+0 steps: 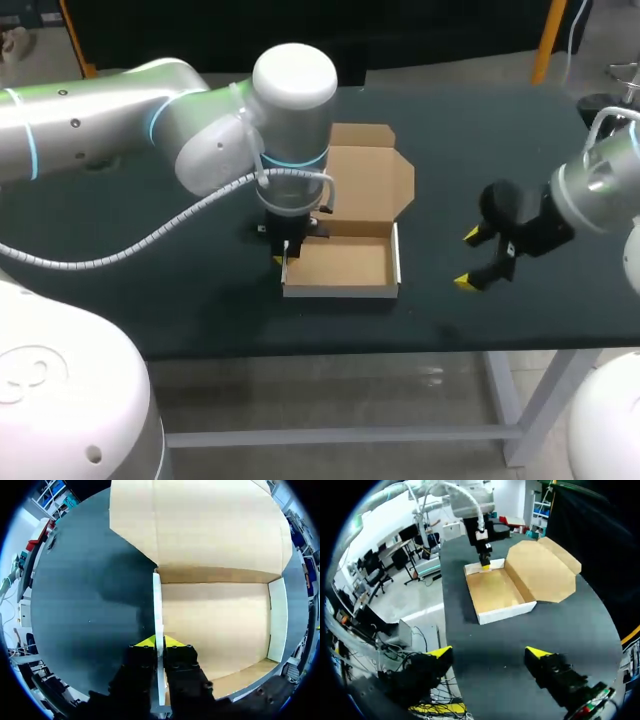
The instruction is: Assemble the packaging by folding the flat box into shape, placing the metal phone stand inside, and closing the box properly
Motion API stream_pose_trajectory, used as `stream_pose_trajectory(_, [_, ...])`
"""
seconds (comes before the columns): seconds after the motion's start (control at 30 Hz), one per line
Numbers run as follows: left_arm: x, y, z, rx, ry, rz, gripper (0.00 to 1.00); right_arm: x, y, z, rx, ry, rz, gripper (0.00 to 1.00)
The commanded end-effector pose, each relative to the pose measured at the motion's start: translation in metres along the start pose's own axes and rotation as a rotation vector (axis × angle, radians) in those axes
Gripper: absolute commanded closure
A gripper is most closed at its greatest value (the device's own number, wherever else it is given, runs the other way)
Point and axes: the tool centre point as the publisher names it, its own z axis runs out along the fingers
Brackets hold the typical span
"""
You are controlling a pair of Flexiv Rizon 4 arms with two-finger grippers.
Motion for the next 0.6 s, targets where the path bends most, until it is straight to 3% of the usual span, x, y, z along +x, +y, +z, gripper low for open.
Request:
stream_pose_trajectory(0.03, [-0.0027,0.0011,-0.0026,0.004,-0.006,0.003,1.00,0.0042,-0.0066,-0.0120,-0.115,0.017,-0.029,0.00])
stream_pose_trajectory(0.6, [-0.0114,0.0004,0.0016,-0.003,-0.034,-0.042,1.00,0.0122,-0.0147,-0.0207,-0.107,0.014,-0.093,0.00])
